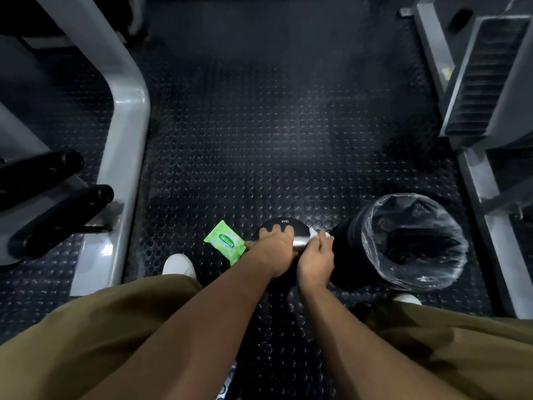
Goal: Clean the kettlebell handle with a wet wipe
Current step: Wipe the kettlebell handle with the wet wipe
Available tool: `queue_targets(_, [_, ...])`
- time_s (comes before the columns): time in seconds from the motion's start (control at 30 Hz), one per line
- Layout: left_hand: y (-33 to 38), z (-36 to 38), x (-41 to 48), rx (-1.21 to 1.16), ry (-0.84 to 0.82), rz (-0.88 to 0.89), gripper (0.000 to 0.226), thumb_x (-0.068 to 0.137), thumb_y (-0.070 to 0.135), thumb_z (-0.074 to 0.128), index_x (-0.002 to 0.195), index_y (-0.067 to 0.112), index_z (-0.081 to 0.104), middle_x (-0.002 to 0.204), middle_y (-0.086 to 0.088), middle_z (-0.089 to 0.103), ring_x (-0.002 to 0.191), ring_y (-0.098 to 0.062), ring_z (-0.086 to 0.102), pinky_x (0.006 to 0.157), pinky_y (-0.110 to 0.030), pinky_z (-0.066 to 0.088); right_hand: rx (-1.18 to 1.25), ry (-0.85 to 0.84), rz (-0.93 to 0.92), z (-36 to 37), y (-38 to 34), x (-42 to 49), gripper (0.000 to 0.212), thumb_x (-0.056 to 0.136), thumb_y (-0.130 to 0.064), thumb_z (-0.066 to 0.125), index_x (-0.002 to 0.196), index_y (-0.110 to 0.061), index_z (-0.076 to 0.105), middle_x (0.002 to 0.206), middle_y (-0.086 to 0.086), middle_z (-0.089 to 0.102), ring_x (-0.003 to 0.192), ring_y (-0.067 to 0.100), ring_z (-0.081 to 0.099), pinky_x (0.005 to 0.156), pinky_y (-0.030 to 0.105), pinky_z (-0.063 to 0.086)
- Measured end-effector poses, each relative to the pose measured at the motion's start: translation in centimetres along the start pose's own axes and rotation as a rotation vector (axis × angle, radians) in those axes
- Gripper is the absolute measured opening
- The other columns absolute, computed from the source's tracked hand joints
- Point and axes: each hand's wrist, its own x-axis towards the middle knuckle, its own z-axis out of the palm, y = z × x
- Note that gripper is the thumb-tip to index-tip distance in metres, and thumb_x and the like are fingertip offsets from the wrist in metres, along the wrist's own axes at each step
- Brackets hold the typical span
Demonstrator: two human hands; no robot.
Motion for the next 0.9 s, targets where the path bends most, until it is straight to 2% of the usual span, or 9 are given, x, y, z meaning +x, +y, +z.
queue_targets(0.07, [0.2,-0.3,-0.2,-0.007,-0.020,-0.005,0.044,0.104,0.040,0.059,0.136,0.017,0.041,0.145,-0.011,0.041,0.140,-0.039,0.034,0.108,-0.074,0.035,0.089,0.007,0.119,-0.4,-0.4,1.8,0.036,0.104,-0.028,0.041,0.125,-0.016,0.069,0.124,-0.001,0.066,0.122,0.029,0.059,0.101,0.037,0.043])
queue_targets(0.13, [0.3,-0.4,-0.3,-0.009,-0.026,-0.013,0.048,0.104,0.042,0.059,0.139,0.016,0.041,0.147,-0.011,0.040,0.142,-0.039,0.033,0.108,-0.075,0.034,0.197,-0.044,0.302,-1.1,-0.6,3.8,0.030,0.103,-0.029,0.046,0.105,-0.009,0.068,0.090,0.010,0.067,0.087,0.034,0.066,0.074,0.038,0.054])
queue_targets(0.23, [0.3,-0.4,-0.1,-0.011,-0.028,-0.007,0.047,0.104,0.042,0.059,0.139,0.016,0.041,0.146,-0.012,0.041,0.142,-0.040,0.032,0.108,-0.077,0.033,0.303,-0.165,0.435,-2.1,-1.3,4.9,0.022,0.105,-0.025,0.047,0.109,-0.007,0.061,0.081,0.014,0.062,0.067,0.028,0.061,0.045,0.029,0.049])
queue_targets(0.37, [0.3,-0.6,0.1,-0.029,-0.055,-0.027,0.049,0.104,0.042,0.059,0.141,0.016,0.040,0.150,-0.013,0.039,0.144,-0.041,0.030,0.110,-0.077,0.030,0.357,-0.137,0.474,-1.0,-0.9,5.4,0.027,0.102,-0.026,0.050,0.119,-0.008,0.062,0.097,0.017,0.068,0.079,0.033,0.065,0.061,0.040,0.053])
queue_targets(0.5, [0.2,-0.2,0.2,0.004,-0.029,-0.019,0.041,0.104,0.033,0.059,0.137,0.018,0.040,0.146,-0.011,0.040,0.140,-0.039,0.034,0.108,-0.074,0.034,0.262,0.097,0.302,0.7,-0.9,3.1,0.035,0.097,-0.032,0.050,0.119,-0.016,0.072,0.124,0.013,0.070,0.108,0.034,0.066,0.099,0.045,0.051])
queue_targets(0.67, [0.0,0.0,0.1,0.041,-0.008,-0.001,0.030,0.102,0.018,0.051,0.131,0.020,0.041,0.142,-0.009,0.040,0.136,-0.038,0.035,0.104,-0.071,0.039,0.093,0.061,0.050,1.3,-0.4,-1.4,0.048,0.107,-0.017,0.034,0.154,-0.020,0.043,0.167,0.003,0.028,0.140,0.026,0.044,0.107,0.028,0.032])
queue_targets(0.77, [0.0,-0.2,0.0,0.006,-0.015,-0.003,0.035,0.104,0.030,0.055,0.134,0.019,0.041,0.145,-0.010,0.040,0.139,-0.039,0.034,0.106,-0.073,0.036,0.061,0.053,0.064,1.1,-0.2,0.3,0.047,0.106,-0.022,0.035,0.150,-0.016,0.050,0.161,0.007,0.039,0.138,0.030,0.047,0.111,0.034,0.034])
queue_targets(0.83, [0.0,-0.2,0.0,-0.004,-0.024,0.000,0.042,0.104,0.039,0.058,0.136,0.017,0.041,0.145,-0.011,0.040,0.140,-0.039,0.033,0.107,-0.074,0.035,0.170,0.050,0.166,0.8,-0.2,2.0,0.045,0.101,-0.032,0.042,0.134,-0.010,0.064,0.131,0.011,0.065,0.122,0.033,0.060,0.104,0.039,0.044])
queue_targets(0.9, [0.0,-0.1,0.0,-0.011,-0.018,0.010,0.045,0.104,0.042,0.058,0.136,0.016,0.041,0.145,-0.011,0.041,0.140,-0.039,0.034,0.107,-0.075,0.035,0.240,-0.010,0.308,-0.3,-0.3,3.8,0.041,0.099,-0.037,0.047,0.114,-0.004,0.068,0.095,0.011,0.068,0.091,0.033,0.066,0.079,0.040,0.053])
